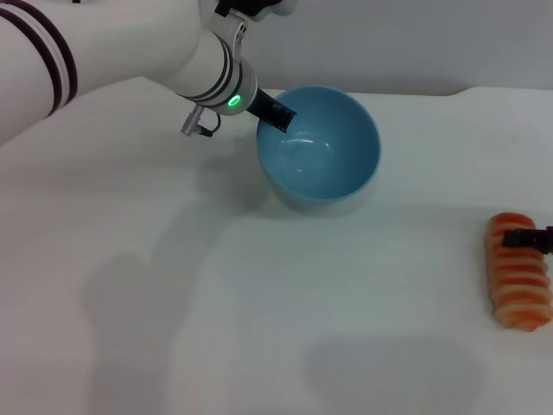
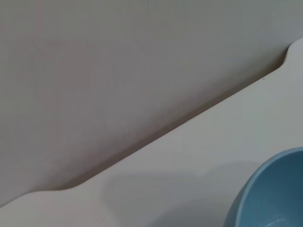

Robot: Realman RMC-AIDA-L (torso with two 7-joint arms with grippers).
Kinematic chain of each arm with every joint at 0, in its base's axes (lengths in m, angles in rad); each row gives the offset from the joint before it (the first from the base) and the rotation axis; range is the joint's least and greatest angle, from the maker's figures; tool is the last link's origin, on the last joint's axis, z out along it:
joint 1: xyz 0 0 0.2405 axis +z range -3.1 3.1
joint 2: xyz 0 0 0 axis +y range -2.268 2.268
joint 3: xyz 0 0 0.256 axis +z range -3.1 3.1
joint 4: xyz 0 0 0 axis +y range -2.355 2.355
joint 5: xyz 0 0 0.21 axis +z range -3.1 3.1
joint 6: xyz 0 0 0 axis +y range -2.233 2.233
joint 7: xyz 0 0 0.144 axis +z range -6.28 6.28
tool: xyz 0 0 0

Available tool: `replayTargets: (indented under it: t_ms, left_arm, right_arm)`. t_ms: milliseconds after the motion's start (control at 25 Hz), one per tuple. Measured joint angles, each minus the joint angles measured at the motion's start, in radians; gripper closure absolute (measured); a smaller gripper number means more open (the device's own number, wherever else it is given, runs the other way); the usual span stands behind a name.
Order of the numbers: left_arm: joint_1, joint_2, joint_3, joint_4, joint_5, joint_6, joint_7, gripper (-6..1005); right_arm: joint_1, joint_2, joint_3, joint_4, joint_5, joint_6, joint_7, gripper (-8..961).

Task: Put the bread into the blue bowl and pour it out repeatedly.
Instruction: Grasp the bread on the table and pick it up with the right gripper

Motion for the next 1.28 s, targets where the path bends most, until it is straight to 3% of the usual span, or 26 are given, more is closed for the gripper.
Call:
replayTargets:
  t_ms: [400, 800, 1280]
  left_arm:
    - [0.003, 0.000, 0.000, 0.004, -0.001, -0.002, 0.004, 1000]
    - [0.005, 0.001, 0.000, 0.004, -0.001, -0.004, 0.004, 1001]
    - [0.014, -0.001, 0.000, 0.006, -0.001, -0.004, 0.000, 1001]
  right_arm:
    - [0.028, -0.003, -0.075, 0.038, -0.007, 0.038, 0.022, 315]
    - [0.028, -0.001, -0.082, 0.015, -0.006, 0.011, 0.015, 434]
    - [0.021, 0.002, -0.081, -0.032, 0.030, -0.037, -0.018, 492]
